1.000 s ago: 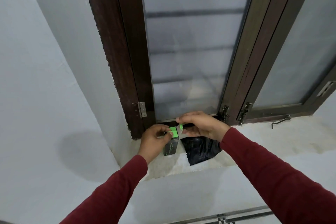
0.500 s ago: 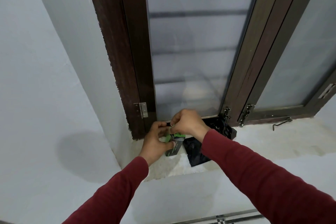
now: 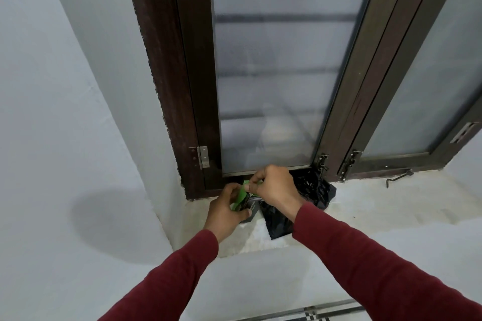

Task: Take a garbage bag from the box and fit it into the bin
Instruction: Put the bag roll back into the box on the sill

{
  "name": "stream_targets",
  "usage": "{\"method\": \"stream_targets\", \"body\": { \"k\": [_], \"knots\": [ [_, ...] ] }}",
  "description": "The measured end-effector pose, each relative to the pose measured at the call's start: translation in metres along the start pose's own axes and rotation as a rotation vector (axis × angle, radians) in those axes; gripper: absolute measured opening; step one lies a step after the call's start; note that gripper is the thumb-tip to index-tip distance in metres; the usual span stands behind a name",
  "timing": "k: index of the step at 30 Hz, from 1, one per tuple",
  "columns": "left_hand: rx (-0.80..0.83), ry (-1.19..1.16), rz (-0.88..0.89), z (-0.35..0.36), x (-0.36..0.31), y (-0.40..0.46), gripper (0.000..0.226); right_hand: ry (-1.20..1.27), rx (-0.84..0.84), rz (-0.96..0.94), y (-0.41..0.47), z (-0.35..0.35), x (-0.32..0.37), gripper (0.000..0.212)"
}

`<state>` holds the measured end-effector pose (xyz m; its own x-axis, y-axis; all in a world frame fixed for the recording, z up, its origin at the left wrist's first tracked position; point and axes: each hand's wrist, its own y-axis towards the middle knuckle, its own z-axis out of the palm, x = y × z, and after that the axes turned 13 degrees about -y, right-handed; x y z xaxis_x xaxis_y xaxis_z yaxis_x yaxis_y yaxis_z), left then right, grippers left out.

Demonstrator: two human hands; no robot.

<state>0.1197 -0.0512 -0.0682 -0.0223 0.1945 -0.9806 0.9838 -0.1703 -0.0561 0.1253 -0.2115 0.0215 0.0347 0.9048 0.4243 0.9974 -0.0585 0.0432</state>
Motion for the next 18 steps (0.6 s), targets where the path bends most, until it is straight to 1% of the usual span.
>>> {"method": "stream_targets", "body": {
  "k": [1, 4, 6, 8, 10, 11, 13, 14, 16, 18],
  "knots": [
    [0.012, 0.013, -0.015, 0.001, 0.002, 0.000, 0.063, 0.014, 0.003, -0.020, -0.002, 0.002, 0.000, 0.009],
    [0.042, -0.001, -0.032, 0.001, 0.006, -0.001, 0.073, 0.052, 0.013, -0.067, -0.008, 0.003, -0.003, 0.013],
    [0.054, 0.012, -0.023, -0.004, 0.007, -0.002, 0.074, 0.072, -0.006, -0.020, -0.010, 0.004, -0.009, 0.012],
    [0.059, 0.099, 0.013, -0.012, 0.007, -0.003, 0.072, 0.210, 0.046, 0.072, -0.014, 0.007, -0.018, 0.016],
    [0.069, 0.271, 0.056, -0.023, 0.005, -0.004, 0.071, 0.330, 0.089, 0.163, -0.022, 0.020, -0.022, 0.027],
    [0.063, 0.396, 0.074, -0.028, 0.002, -0.004, 0.071, 0.347, 0.080, 0.197, -0.025, 0.029, -0.022, 0.028],
    [0.012, 0.671, 0.099, -0.036, -0.003, -0.001, 0.067, 0.438, 0.054, 0.281, -0.027, 0.048, -0.019, 0.017],
    [-0.009, 0.774, 0.095, -0.039, -0.006, 0.000, 0.062, 0.540, 0.075, 0.353, -0.028, 0.055, -0.014, 0.012],
    [-0.006, 0.905, 0.045, -0.042, -0.009, 0.003, 0.057, 0.747, 0.163, 0.480, -0.025, 0.068, -0.003, 0.020],
    [0.013, 0.978, 0.034, -0.043, -0.007, 0.004, 0.058, 0.857, 0.223, 0.522, -0.018, 0.080, 0.000, 0.023]
  ]
}}
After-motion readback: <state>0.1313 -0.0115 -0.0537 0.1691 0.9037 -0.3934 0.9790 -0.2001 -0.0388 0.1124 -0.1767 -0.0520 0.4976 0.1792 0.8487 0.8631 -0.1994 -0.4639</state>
